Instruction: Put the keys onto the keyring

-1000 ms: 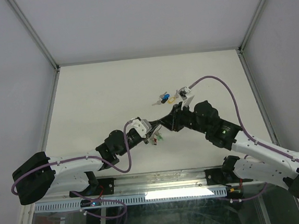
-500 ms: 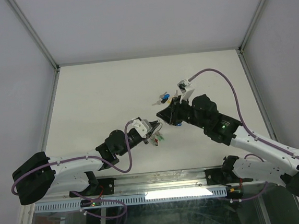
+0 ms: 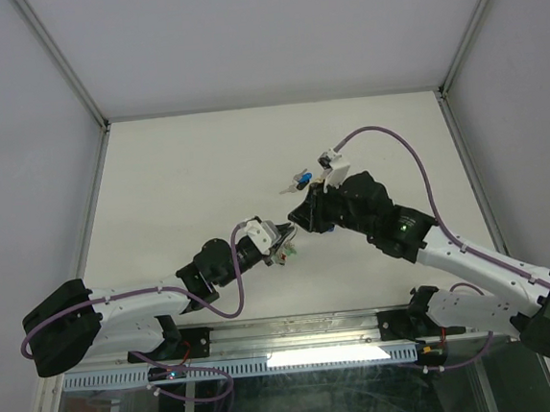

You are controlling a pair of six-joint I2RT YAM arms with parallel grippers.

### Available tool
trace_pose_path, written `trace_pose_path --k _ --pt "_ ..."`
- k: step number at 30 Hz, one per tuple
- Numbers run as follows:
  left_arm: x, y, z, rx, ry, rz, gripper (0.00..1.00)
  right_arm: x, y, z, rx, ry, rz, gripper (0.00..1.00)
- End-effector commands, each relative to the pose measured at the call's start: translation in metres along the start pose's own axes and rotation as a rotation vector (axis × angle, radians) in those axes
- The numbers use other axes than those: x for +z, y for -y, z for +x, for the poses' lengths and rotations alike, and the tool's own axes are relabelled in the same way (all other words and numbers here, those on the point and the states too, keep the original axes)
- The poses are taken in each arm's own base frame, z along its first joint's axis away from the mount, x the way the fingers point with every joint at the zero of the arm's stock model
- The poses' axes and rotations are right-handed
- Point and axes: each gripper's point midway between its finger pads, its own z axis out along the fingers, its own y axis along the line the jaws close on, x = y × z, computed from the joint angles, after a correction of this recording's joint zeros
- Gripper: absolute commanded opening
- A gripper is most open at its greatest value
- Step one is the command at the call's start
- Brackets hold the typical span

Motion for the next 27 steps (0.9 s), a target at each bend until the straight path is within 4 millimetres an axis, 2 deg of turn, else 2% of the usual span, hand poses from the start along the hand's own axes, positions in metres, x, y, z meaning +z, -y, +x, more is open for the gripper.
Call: trace_pose_path --k 1,11,17,27 --pt "0.003 -0.001 -0.032 0.006 0.105 0.007 0.00 0.000 -0.017 -0.018 -0.032 0.028 -0.043 0.26" --pt "0.003 -0.001 -0.033 0.008 0.107 0.008 0.00 0.005 -0.020 -0.011 -0.033 -0.010 -0.069 0.25" --pt "0.003 -0.002 -0.032 0.006 0.105 0.006 0.00 0.003 -0.023 -0.010 -0.032 -0.009 -0.085 0.00" --pt "0.004 -0.015 -0.032 -0.038 0.092 -0.068 0.00 0.000 -0.023 0.004 -0.046 -0.034 -0.111 0.00"
